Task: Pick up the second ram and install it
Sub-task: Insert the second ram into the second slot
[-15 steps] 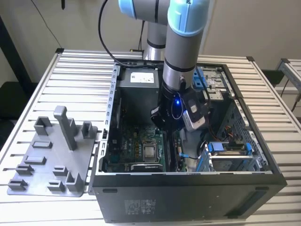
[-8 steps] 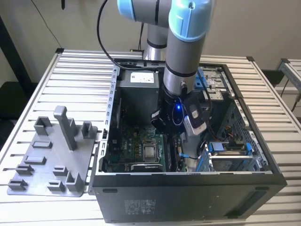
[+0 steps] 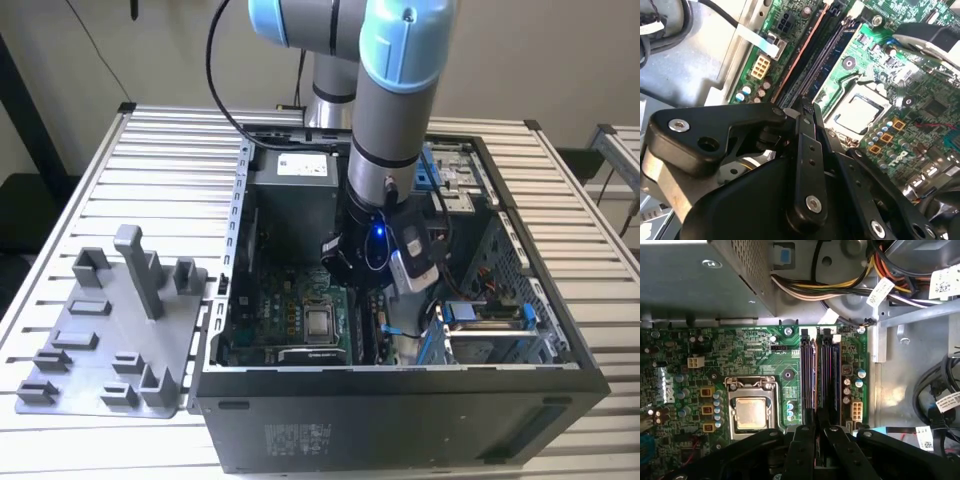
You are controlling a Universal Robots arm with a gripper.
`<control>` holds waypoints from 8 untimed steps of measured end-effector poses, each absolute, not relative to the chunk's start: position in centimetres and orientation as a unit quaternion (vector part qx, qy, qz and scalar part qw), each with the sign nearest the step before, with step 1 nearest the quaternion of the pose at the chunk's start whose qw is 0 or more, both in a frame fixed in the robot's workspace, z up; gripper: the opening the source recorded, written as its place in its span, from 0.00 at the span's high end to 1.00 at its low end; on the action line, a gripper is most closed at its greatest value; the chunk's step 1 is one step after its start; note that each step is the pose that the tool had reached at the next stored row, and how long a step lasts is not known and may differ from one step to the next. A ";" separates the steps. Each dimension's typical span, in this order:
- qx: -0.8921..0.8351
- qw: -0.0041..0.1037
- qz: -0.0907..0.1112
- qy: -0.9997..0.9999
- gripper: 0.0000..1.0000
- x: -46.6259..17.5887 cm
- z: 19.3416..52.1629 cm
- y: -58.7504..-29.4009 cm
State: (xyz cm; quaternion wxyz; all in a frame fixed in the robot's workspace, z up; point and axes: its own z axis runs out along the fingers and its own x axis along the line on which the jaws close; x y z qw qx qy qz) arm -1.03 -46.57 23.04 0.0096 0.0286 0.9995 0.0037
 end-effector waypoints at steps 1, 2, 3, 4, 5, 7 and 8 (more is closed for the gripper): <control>0.029 0.009 0.003 1.000 0.86 -1.0 23.0 -46.6; 0.029 0.009 0.003 1.000 0.86 -1.0 23.0 -46.6; 0.029 0.009 0.003 1.000 0.86 -1.0 23.1 -46.6; 0.029 0.008 0.003 1.000 0.86 -1.0 23.2 -46.6; 0.029 0.008 0.003 1.000 0.86 -1.0 23.4 -46.6; 0.029 0.007 0.003 1.000 0.86 -1.0 23.6 -46.6; 0.029 0.006 0.003 1.000 0.86 -1.0 23.6 -46.6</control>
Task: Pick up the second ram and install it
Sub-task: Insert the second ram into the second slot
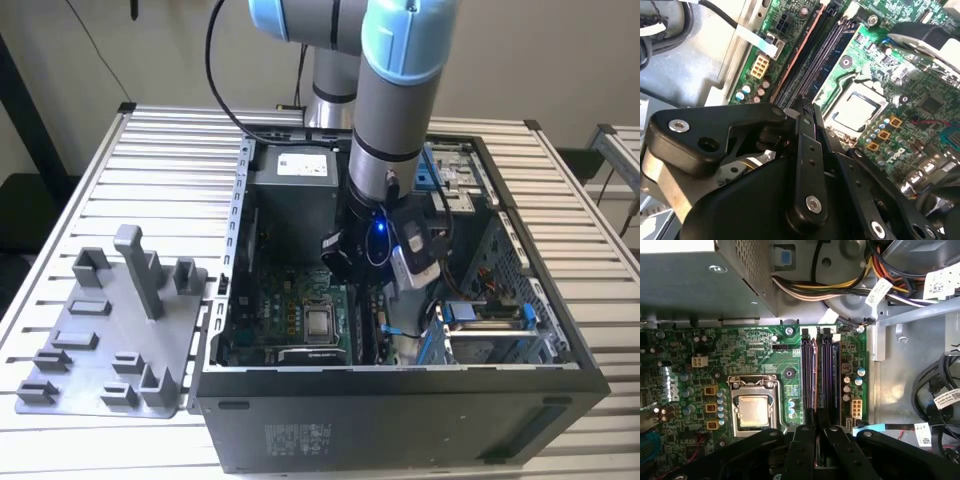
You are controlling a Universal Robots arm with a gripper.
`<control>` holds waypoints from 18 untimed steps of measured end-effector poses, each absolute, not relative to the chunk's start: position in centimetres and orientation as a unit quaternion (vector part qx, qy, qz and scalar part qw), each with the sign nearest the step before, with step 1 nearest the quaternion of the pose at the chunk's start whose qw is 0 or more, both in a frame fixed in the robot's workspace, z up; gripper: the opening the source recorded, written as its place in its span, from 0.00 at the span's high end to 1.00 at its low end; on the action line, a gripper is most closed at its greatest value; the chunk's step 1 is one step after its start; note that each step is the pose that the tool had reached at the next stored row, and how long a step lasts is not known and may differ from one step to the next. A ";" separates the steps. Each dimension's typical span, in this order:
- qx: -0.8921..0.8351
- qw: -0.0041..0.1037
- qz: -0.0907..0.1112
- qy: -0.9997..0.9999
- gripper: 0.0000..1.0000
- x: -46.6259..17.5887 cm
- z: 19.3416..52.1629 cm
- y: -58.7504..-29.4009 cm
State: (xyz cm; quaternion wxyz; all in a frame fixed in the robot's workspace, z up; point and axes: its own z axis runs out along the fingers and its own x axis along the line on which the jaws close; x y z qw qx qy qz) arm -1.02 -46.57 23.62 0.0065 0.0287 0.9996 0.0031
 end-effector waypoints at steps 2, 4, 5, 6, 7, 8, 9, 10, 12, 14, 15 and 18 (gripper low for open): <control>0.029 0.005 0.002 1.000 0.86 -1.0 23.7 -46.6; 0.029 0.004 -0.001 1.000 0.86 -0.9 23.7 -46.6; 0.029 0.003 -0.003 1.000 0.86 -0.9 23.7 -46.6; 0.028 0.003 -0.006 1.000 0.86 -0.9 23.8 -46.6; 0.028 0.002 -0.010 1.000 0.86 -0.9 23.8 -46.6; 0.028 0.002 -0.014 0.999 0.86 -0.9 23.8 -46.6; 0.028 0.002 -0.015 0.999 0.86 -0.9 23.8 -46.5; 0.028 0.002 -0.015 0.999 0.86 -0.9 23.8 -46.5; 0.028 0.002 -0.015 0.999 0.86 -0.9 23.9 -46.4; 0.028 0.002 -0.018 0.999 0.86 -0.9 24.0 -46.2; 0.028 0.001 -0.019 0.999 0.86 -0.8 24.0 -46.1; 0.028 -0.005 -0.032 0.999 0.86 -0.7 24.1 -46.0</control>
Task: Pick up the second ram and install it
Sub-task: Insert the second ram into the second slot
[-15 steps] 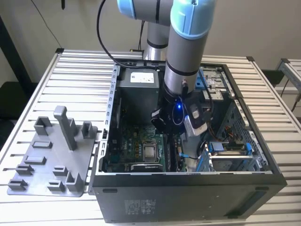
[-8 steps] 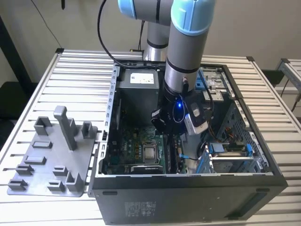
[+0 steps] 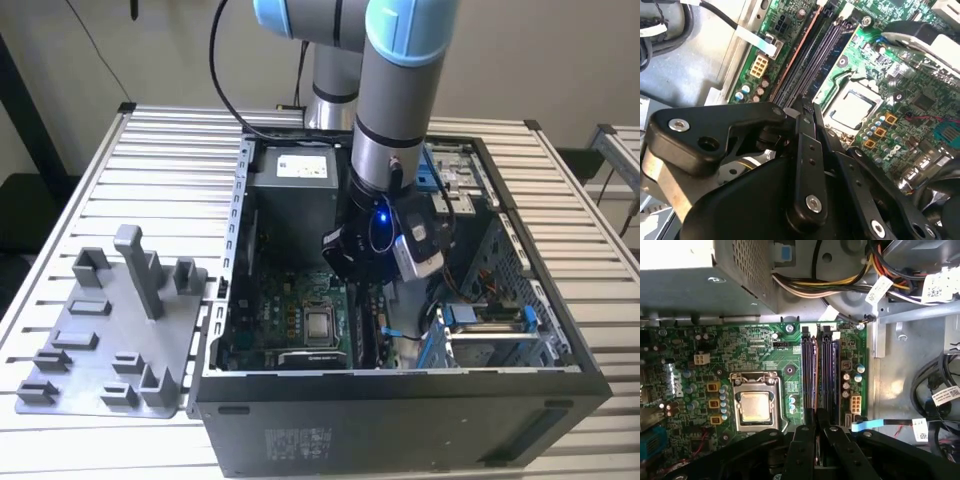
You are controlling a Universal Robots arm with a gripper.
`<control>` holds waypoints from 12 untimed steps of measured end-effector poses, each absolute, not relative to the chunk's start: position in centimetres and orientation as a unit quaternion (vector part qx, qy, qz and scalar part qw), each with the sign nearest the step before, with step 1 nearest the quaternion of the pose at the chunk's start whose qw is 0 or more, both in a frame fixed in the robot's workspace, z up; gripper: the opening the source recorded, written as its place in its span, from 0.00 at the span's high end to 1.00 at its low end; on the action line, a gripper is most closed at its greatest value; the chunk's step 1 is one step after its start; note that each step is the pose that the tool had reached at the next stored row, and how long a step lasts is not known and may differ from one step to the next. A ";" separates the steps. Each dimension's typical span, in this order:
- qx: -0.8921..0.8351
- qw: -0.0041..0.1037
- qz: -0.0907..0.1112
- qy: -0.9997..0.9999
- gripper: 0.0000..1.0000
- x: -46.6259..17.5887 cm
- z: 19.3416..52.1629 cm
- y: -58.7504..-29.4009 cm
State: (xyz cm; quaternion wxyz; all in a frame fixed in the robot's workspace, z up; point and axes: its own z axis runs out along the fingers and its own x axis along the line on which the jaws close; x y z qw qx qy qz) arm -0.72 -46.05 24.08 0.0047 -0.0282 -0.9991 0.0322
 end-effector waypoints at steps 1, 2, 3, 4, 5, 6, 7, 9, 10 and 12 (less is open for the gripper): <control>-0.028 0.008 0.040 -0.999 0.86 -0.7 24.1 -46.0; -0.028 0.010 0.048 -0.998 0.86 -0.6 24.1 -46.0; -0.028 0.011 0.050 -0.998 0.86 -0.5 24.0 -46.0; -0.027 0.011 0.050 -0.998 0.86 -0.5 24.0 -45.9; -0.026 0.011 0.050 -0.998 0.86 -0.5 23.9 -45.9; -0.025 0.010 0.050 -0.998 0.86 -0.4 23.8 -45.9; -0.024 0.010 0.051 -0.998 0.86 -0.3 23.7 -45.8; -0.024 0.010 0.051 -0.998 0.86 -0.2 23.3 -45.5; -0.024 0.010 0.052 -0.998 0.86 -0.2 23.2 -45.3; -0.024 0.010 0.053 -0.998 0.86 -0.1 23.0 -45.0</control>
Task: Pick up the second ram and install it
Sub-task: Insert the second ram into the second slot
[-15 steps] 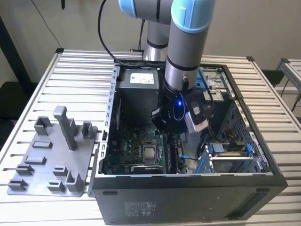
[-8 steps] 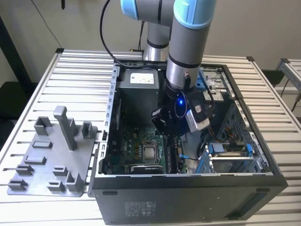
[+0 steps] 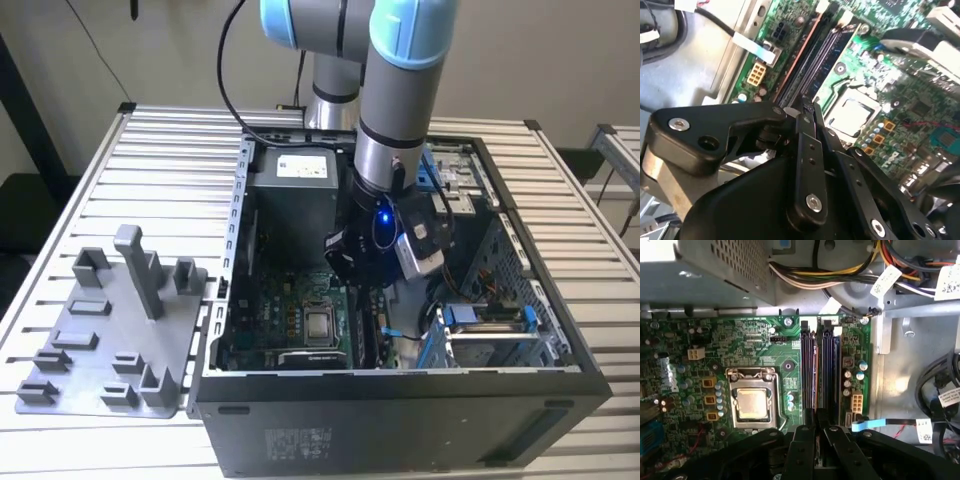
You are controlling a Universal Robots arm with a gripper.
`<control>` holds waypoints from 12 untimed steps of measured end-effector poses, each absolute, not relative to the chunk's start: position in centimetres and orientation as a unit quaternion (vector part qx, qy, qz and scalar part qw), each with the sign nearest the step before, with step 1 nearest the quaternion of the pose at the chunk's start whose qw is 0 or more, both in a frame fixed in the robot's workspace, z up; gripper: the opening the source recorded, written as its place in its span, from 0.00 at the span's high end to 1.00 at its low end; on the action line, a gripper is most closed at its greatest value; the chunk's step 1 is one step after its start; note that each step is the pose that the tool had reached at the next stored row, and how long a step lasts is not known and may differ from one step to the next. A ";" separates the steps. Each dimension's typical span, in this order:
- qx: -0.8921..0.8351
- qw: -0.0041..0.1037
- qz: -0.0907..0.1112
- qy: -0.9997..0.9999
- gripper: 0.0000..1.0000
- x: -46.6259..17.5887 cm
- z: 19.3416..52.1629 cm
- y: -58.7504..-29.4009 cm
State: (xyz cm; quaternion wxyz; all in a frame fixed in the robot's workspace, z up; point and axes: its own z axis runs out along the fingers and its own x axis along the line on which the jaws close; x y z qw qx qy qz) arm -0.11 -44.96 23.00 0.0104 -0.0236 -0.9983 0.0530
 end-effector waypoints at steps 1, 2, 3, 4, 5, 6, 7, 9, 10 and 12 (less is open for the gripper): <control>-0.024 0.010 0.055 -0.998 0.86 -0.1 22.9 -44.9; -0.024 0.010 0.057 -0.998 0.86 0.0 22.9 -44.9; -0.024 0.010 0.059 -0.998 0.86 0.0 22.8 -44.8; -0.024 0.011 0.060 -0.998 0.86 0.0 22.8 -44.8; -0.024 0.010 0.060 -0.998 0.86 0.0 22.8 -44.8; -0.024 0.011 0.060 -0.998 0.86 0.0 22.8 -44.8; -0.024 0.010 0.060 -0.998 0.86 0.0 22.8 -44.8; -0.024 0.010 0.060 -0.998 0.86 -0.1 22.8 -44.8; -0.024 0.010 0.060 -0.998 0.86 -0.1 22.7 -44.8; -0.024 0.010 0.060 -0.998 0.86 -0.1 22.7 -44.7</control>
